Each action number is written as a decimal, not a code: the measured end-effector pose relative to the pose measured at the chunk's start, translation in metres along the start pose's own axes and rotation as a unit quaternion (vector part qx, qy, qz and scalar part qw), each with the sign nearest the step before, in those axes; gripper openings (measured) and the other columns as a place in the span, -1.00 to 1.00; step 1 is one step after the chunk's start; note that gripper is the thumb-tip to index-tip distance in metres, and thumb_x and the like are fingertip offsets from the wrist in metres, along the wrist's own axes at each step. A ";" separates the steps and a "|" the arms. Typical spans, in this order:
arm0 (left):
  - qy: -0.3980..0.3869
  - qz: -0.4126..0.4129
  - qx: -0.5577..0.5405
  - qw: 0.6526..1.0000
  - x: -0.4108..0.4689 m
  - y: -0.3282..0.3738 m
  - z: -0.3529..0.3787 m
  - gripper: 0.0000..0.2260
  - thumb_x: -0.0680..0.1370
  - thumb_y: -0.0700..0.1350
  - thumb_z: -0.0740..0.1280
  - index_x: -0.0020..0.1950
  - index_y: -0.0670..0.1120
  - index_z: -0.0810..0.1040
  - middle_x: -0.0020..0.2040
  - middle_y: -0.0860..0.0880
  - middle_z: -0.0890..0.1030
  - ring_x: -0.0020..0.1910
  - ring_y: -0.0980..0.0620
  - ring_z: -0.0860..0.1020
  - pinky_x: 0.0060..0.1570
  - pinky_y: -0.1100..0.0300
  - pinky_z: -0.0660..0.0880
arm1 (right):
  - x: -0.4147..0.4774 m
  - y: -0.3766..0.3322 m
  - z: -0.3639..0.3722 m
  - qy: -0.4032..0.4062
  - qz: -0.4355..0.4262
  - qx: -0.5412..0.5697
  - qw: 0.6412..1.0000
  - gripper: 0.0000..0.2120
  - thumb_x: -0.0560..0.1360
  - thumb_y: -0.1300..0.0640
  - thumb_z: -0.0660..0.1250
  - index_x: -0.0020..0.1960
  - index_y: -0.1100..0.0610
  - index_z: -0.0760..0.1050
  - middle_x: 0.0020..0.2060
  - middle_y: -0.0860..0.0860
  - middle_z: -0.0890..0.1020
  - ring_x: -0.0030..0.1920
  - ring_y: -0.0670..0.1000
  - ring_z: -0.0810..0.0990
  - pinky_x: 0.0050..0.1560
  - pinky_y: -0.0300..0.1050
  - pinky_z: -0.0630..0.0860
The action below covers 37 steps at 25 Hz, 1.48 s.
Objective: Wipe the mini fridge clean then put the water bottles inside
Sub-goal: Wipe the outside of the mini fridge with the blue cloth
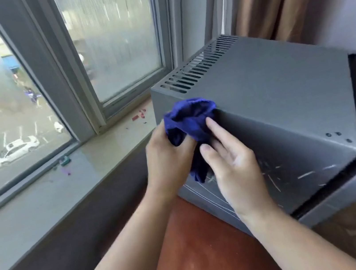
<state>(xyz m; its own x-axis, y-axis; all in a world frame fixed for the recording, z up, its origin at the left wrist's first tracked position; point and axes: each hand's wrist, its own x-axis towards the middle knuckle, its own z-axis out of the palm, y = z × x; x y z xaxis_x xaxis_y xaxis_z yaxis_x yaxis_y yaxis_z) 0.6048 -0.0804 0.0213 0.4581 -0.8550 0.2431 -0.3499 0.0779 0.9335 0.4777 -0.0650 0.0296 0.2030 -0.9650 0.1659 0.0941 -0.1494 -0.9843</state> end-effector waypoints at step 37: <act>0.044 0.040 -0.015 0.998 -0.103 -0.036 0.098 -0.56 0.37 -0.33 0.49 0.25 -0.13 0.67 0.13 0.13 0.64 0.15 0.26 0.62 0.09 0.46 0.43 | -0.097 0.041 -0.152 0.059 0.192 0.207 0.957 0.01 0.01 -0.27 0.69 0.34 0.17 0.53 0.21 0.18 0.70 0.23 0.19 0.68 0.15 0.01 0.65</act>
<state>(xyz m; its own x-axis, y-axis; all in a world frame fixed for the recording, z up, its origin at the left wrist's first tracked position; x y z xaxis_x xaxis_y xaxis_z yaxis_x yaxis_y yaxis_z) 0.4900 -0.0457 -0.0631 0.5000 -0.7972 0.3384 -0.3642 0.1610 0.9173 0.3134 -0.0104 -0.0359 0.1905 -0.9529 -0.2358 0.4179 0.2961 -0.8589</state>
